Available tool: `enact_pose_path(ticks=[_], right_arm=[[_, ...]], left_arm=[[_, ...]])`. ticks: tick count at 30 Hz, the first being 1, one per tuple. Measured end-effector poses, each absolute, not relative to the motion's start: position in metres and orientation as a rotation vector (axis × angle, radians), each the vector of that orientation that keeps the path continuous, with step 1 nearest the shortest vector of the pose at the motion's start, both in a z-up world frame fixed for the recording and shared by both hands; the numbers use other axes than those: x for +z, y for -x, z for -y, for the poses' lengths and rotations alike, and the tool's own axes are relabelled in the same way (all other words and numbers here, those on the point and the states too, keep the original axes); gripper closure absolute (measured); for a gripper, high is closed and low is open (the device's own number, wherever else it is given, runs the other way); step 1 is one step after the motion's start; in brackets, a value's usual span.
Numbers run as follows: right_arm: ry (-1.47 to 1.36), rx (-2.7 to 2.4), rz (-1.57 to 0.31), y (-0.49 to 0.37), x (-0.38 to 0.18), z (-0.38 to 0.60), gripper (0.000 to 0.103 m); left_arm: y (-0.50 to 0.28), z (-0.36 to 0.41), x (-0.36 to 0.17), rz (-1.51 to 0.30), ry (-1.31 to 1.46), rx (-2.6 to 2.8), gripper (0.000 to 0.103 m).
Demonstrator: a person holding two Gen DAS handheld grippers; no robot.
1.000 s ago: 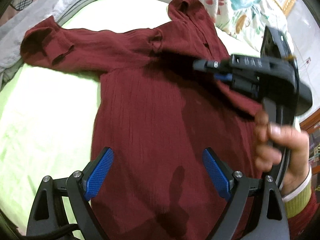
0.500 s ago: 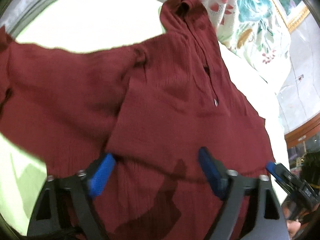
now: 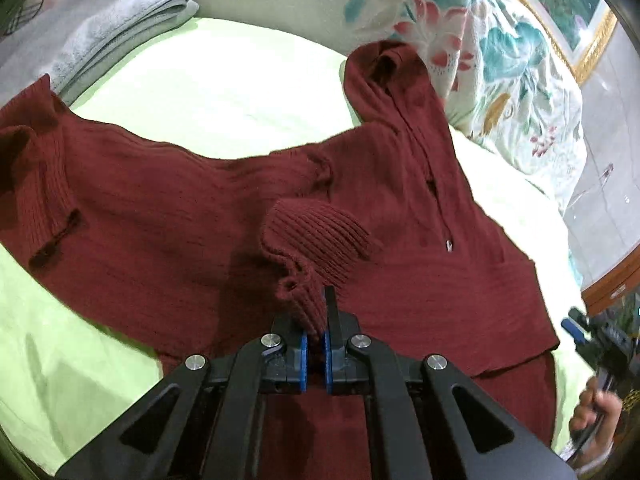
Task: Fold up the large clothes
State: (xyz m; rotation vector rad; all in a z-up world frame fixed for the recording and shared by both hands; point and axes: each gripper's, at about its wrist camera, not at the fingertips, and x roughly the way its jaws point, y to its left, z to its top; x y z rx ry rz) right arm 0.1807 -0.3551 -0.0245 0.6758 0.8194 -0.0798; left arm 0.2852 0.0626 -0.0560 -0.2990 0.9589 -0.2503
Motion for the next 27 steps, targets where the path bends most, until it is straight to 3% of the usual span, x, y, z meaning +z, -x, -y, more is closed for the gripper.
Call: enact_pose_path(ticks=[7,9,17,18,22,27], right_arm=[[-0.641,-0.037,-0.942,-0.228,-0.061,0.357,0.06],[-0.595,-0.009,-0.957,-0.234,-0.063,0.353,0.094],[-0.538,-0.091,-0.962,-0.226,-0.056,0.367,0.091],[-0.517,-0.128,-0.949,-0.222,-0.051,0.365,0.087],[-0.42,-0.117,-0.83,-0.203,-0.022,0.337,0.087],[-0.389,-0.031,-0.978,-0.21,-0.055,0.304,0.085]], left_arm=[[-0.285,-0.054,-0.056,-0.964,0.263,-0.229,0.099],[-0.282,-0.052,-0.056,-0.966,0.243,-0.232,0.099],[-0.286,-0.039,-0.064,-0.988,0.22,-0.251,0.098],[-0.286,-0.041,-0.066,-0.992,0.229,-0.254,0.098],[-0.282,-0.048,-0.068,-0.998,0.251,-0.253,0.094],[-0.268,-0.064,-0.062,-0.991,0.264,-0.234,0.089]])
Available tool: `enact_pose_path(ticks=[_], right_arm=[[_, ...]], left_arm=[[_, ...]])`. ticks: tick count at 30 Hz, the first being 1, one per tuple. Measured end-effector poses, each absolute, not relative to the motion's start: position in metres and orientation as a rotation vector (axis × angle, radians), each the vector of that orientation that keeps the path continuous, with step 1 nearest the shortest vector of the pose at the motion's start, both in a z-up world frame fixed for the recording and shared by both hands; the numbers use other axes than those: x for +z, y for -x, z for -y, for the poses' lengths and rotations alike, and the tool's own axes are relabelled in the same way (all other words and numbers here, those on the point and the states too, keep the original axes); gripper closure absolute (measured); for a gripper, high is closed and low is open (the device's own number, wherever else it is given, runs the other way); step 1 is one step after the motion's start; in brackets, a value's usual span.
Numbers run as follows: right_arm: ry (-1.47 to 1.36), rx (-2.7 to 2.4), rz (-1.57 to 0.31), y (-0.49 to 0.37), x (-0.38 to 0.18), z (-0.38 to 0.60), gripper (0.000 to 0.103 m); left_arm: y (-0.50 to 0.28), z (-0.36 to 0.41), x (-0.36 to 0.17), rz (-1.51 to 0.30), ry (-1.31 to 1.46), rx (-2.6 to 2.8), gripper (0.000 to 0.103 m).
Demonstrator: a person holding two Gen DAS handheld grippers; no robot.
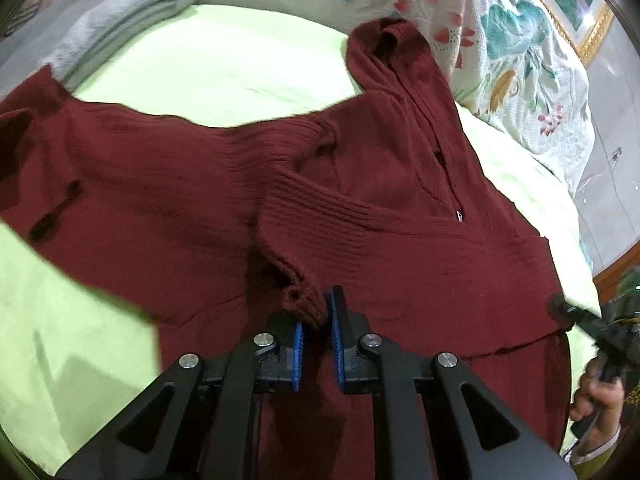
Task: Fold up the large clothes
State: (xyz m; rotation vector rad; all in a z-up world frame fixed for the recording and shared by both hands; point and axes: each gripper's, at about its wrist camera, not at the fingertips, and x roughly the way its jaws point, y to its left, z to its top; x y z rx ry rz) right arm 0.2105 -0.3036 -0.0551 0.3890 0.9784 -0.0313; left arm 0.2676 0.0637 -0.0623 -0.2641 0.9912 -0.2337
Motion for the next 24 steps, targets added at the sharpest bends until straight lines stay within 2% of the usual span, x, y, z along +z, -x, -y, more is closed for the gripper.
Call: enact_pose_path(ticks=[3,4,6,7,8,9,13,21,22,24], right_arm=[[-0.462,-0.052,-0.945,-0.197,-0.053,0.311,0.084],[-0.462,-0.054,-0.938,-0.194,-0.049,0.31,0.084],[-0.467,-0.018,-0.912,-0.183,-0.039,0.302,0.078],[-0.466,-0.004,-0.91,-0.179,-0.037,0.298,0.075],[-0.461,0.012,-0.91,-0.173,-0.035,0.291,0.068],[-0.457,0.022,-0.91,-0.169,-0.035,0.286,0.064],[-0.472,0.076,-0.927,-0.162,-0.038,0.261,0.063],[-0.473,0.127,-0.967,-0.158,-0.046,0.24,0.063],[-0.474,0.126,-0.969,-0.158,-0.046,0.24,0.063],[-0.477,0.122,-0.973,-0.156,-0.046,0.241,0.063]], left_arm=[[-0.252,-0.09,-0.048,-0.951,0.241,-0.174,0.086],[-0.248,-0.101,-0.043,-0.935,0.226,-0.142,0.082],[-0.244,-0.131,-0.031,-0.905,0.213,-0.072,0.069],[-0.244,-0.145,-0.028,-0.9,0.222,-0.046,0.055],[-0.244,-0.156,-0.026,-0.899,0.237,-0.025,0.045],[-0.246,-0.173,-0.025,-0.901,0.273,0.006,0.044],[-0.257,-0.218,-0.025,-0.905,0.43,0.023,0.044],[-0.311,-0.239,-0.052,-0.978,0.453,0.065,0.043],[-0.315,-0.24,-0.053,-0.976,0.455,0.069,0.046],[-0.323,-0.243,-0.054,-0.965,0.443,0.076,0.067]])
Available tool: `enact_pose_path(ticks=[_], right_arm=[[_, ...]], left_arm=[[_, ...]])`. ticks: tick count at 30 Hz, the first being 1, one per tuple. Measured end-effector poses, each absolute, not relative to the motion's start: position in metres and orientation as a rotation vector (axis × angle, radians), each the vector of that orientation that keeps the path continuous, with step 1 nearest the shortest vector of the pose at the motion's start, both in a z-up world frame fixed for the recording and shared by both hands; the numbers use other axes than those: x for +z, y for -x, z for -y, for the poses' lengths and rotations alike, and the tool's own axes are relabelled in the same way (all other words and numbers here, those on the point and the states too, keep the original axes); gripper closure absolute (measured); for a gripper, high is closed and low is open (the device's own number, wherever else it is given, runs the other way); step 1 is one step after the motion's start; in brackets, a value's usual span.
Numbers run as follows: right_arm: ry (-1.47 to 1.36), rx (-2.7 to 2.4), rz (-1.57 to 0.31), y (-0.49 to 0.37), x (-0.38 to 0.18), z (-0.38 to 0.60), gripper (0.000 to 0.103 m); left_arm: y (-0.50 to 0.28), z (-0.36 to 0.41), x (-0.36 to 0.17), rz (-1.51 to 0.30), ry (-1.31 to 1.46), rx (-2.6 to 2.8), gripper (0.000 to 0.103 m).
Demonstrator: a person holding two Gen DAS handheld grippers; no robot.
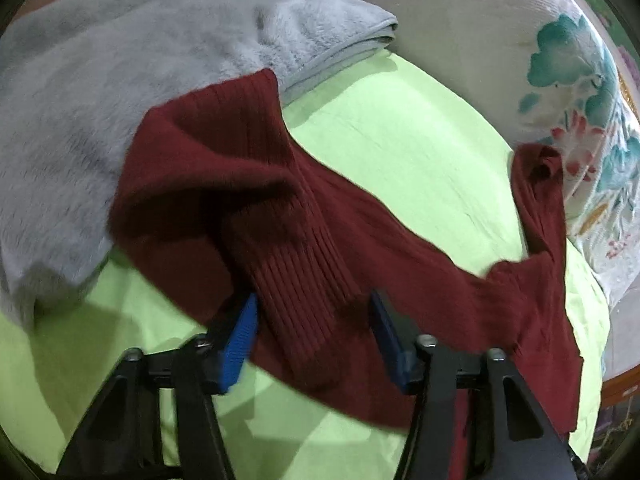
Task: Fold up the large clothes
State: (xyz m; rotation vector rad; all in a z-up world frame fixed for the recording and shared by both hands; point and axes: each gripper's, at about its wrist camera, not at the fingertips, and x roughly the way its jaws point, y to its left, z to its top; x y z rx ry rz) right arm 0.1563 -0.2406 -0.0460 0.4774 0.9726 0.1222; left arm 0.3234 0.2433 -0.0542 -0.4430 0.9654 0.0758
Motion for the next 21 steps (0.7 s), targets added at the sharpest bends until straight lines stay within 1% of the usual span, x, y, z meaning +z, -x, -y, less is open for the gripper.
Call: enact_pose_path(ticks=[1,2,6,10,13,17,21], right_arm=[[-0.481,0.119,-0.973,-0.157,-0.046,0.24,0.063],[-0.485,0.116,-0.974,-0.156,-0.047,0.241,0.063],[-0.502,0.114,-0.972,-0.153,-0.05,0.242,0.063],[-0.513,0.127,-0.962,-0.15,-0.049,0.241,0.063],[-0.523,0.128,-0.944,-0.147,-0.045,0.242,0.063],[-0.537,0.118,-0.909,-0.139,-0.035,0.25,0.063],[-0.551,0.091,-0.879,-0.128,-0.028,0.264,0.063]], left_arm=[[-0.326,-0.245,-0.054,-0.965,0.439,0.076,0.091],[-0.327,-0.246,-0.054,-0.965,0.443,0.068,0.093],[-0.31,-0.241,-0.032,-0.882,0.452,0.033,0.095],[-0.283,-0.211,0.003,-0.79,0.472,-0.079,0.096],[-0.269,-0.163,0.03,-0.739,0.468,-0.2,0.096],[-0.258,-0.084,0.051,-0.699,0.48,-0.376,0.096],[-0.251,-0.013,0.052,-0.711,0.495,-0.517,0.096]])
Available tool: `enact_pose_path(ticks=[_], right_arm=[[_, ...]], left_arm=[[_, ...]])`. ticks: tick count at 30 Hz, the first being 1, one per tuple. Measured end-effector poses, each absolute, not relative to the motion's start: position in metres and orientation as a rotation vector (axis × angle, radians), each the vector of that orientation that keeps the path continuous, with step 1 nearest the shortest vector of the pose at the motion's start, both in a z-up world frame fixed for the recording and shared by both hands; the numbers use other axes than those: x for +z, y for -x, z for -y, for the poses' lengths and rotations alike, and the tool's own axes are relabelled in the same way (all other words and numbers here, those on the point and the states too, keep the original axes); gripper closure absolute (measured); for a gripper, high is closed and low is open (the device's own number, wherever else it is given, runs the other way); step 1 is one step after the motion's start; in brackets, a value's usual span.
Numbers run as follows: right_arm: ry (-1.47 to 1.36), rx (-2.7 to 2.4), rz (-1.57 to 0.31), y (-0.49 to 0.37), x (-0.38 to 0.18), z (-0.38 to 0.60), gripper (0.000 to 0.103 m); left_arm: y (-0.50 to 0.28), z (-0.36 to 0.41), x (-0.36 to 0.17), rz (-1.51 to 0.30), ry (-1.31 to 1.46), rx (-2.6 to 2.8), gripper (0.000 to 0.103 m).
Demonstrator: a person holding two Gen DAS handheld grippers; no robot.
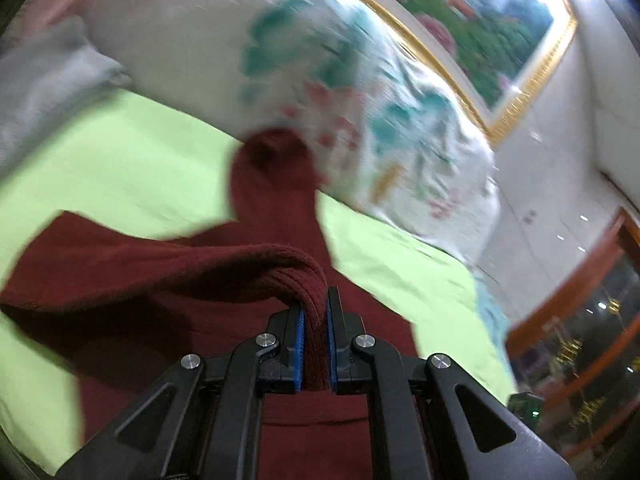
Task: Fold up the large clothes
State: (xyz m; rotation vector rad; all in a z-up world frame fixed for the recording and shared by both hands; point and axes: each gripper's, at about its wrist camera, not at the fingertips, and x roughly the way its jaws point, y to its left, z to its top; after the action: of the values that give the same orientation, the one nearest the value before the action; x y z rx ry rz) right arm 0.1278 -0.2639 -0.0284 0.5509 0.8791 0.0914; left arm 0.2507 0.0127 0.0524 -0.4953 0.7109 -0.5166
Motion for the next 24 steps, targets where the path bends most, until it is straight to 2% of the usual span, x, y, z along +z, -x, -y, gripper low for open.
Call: enact_pose_path(ticks=[7,13,15,18,19,20,24], right_arm=[[-0.606,0.025,-0.851,-0.112,-0.03,0.295,0.063],[-0.63,0.007,-0.844,-0.11,-0.03,0.306,0.063],[-0.636,0.013,-0.845,-0.112,-0.029,0.305,0.063],[-0.635,0.036,-0.841,-0.118,-0.025,0.296,0.063],[-0.632,0.044,-0.841,-0.12,-0.024,0.292,0.063],[-0.628,0.052,-0.842,-0.121,-0.023,0.29,0.062],[-0.604,0.098,-0.851,-0.137,-0.021,0.27,0.053]], left_arm=[[-0.263,0.09,0.013,-0.822,0.449,-0.617,0.096],[-0.279,0.134,-0.028,-0.927,0.376,-0.621,0.094],[-0.28,0.14,-0.042,-0.983,0.352,-0.635,0.085],[-0.272,0.134,-0.054,-1.035,0.343,-0.638,0.061],[-0.268,0.129,-0.055,-1.042,0.339,-0.634,0.049],[-0.263,0.123,-0.056,-1.038,0.336,-0.632,0.047],[-0.236,0.083,-0.054,-1.029,0.328,-0.598,0.046]])
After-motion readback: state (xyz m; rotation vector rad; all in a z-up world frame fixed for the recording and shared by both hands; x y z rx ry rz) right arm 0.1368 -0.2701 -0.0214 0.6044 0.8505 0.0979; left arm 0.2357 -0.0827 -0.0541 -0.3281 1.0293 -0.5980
